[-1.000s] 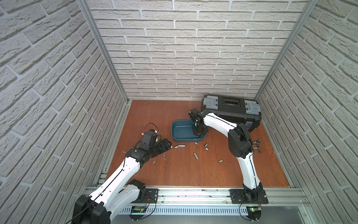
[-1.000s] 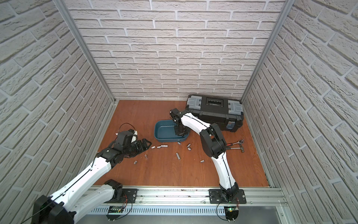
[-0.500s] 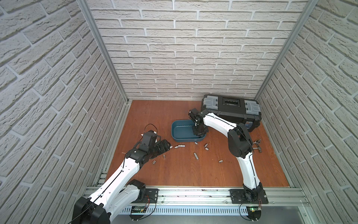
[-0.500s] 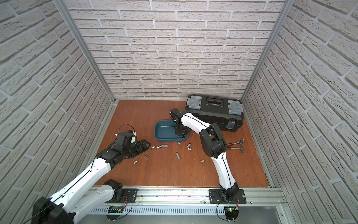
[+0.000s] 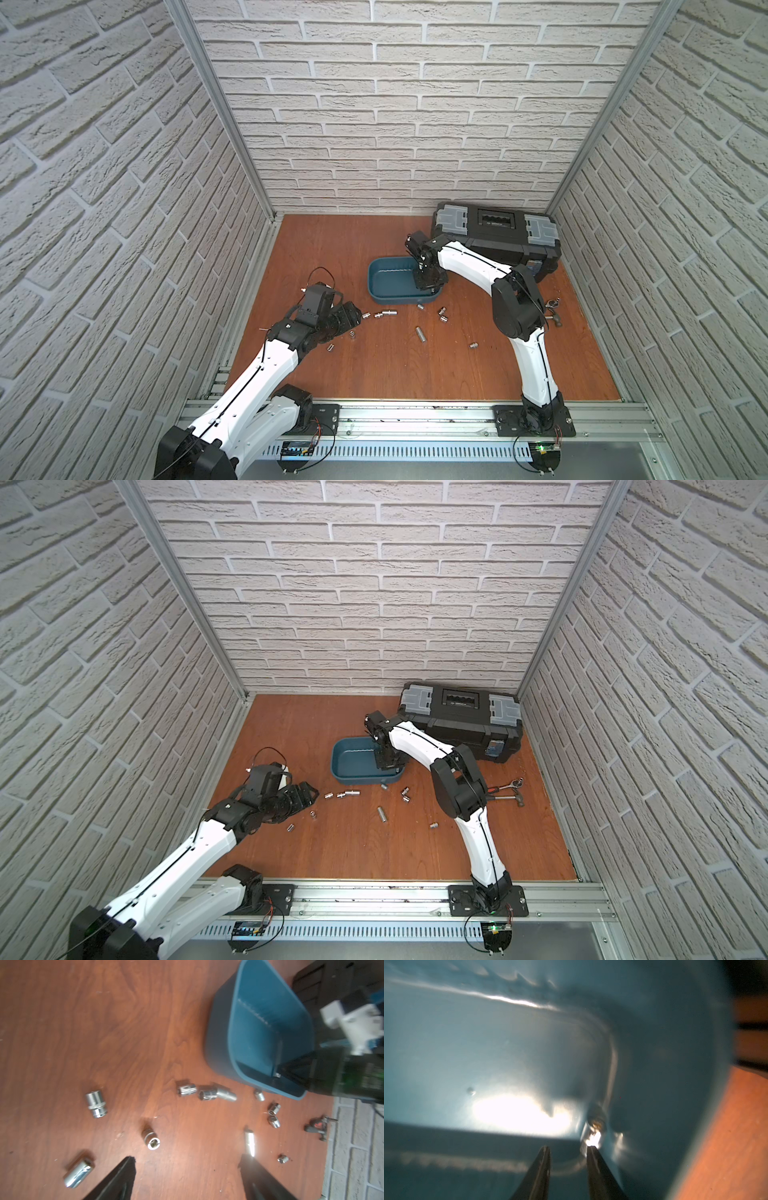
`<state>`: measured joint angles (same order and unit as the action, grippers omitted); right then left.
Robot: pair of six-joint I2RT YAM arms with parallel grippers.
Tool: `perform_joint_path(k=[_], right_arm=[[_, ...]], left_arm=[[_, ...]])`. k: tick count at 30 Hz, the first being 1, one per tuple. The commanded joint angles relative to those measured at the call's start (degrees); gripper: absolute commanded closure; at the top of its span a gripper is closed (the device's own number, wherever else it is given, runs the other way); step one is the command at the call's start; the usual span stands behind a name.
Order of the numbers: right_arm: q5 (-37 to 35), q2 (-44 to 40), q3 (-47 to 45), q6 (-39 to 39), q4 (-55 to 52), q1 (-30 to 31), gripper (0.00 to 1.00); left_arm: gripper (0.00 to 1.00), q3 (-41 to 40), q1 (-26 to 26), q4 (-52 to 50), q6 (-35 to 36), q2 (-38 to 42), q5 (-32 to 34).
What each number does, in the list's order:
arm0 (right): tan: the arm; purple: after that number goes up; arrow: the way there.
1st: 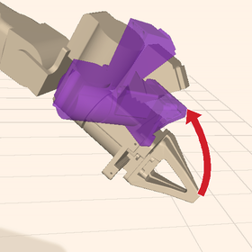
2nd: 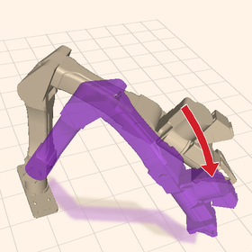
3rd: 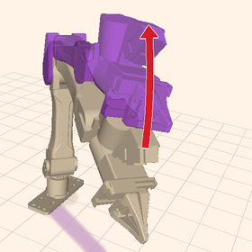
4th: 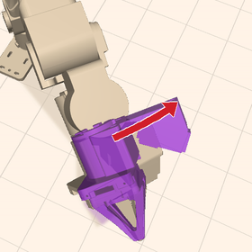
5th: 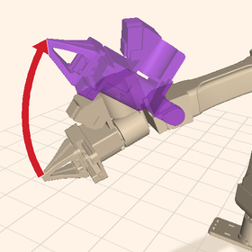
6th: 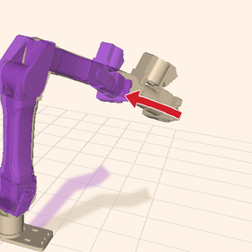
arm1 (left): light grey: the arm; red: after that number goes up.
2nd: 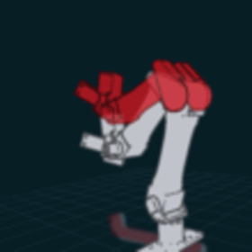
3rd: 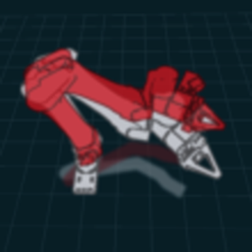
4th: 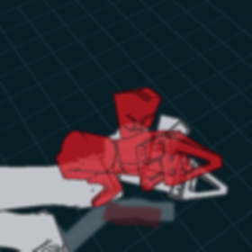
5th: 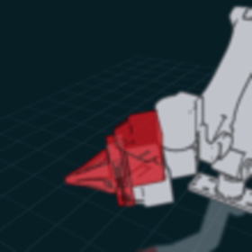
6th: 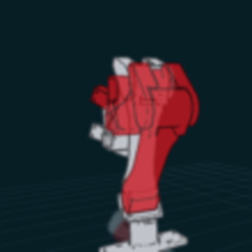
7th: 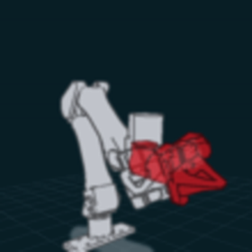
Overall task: Put the socket on the desktop into the storage box
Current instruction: Place the socket head in the storage box, then pick up the socket head from the center of the board.
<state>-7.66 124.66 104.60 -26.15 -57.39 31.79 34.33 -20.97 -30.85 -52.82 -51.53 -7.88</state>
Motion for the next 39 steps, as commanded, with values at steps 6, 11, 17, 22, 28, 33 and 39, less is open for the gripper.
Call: perform_joint_path(k=[6, 11, 17, 22, 28, 33, 39], right_arm=[[1.9, -14.5, -5.2, 0.1, 4.0, 2.8, 0.59], [4.5, -21.9, -13.4, 0.0, 9.6, 5.6, 0.59], [5.6, -28.0, -20.6, 0.1, 13.2, 10.5, 0.59], [7.1, -32.4, -26.9, -1.2, 17.1, 13.8, 0.59], [6.9, -35.7, -33.6, -3.8, 20.5, 16.6, 0.60], [5.7, -37.6, -37.9, -6.4, 21.8, 17.8, 0.60], [5.0, -38.9, -40.2, -7.9, 22.1, 18.5, 0.61]], left_arm=[[0.19, 1.7, 3.0, -7.5, -0.9, 0.6, 4.9], [0.25, 4.3, 4.2, -11.8, -0.3, -2.9, 8.0], [0.31, 6.5, 5.9, -13.2, 1.6, -9.4, 9.6], [0.37, 8.4, 7.1, -12.4, 3.0, -14.9, 10.0], [0.44, 11.5, 7.5, -11.2, 5.4, -22.0, 9.8], [0.50, 12.8, 8.0, -10.3, 6.0, -26.7, 9.8], [0.54, 13.0, 7.9, -8.8, 6.0, -30.4, 9.5]])
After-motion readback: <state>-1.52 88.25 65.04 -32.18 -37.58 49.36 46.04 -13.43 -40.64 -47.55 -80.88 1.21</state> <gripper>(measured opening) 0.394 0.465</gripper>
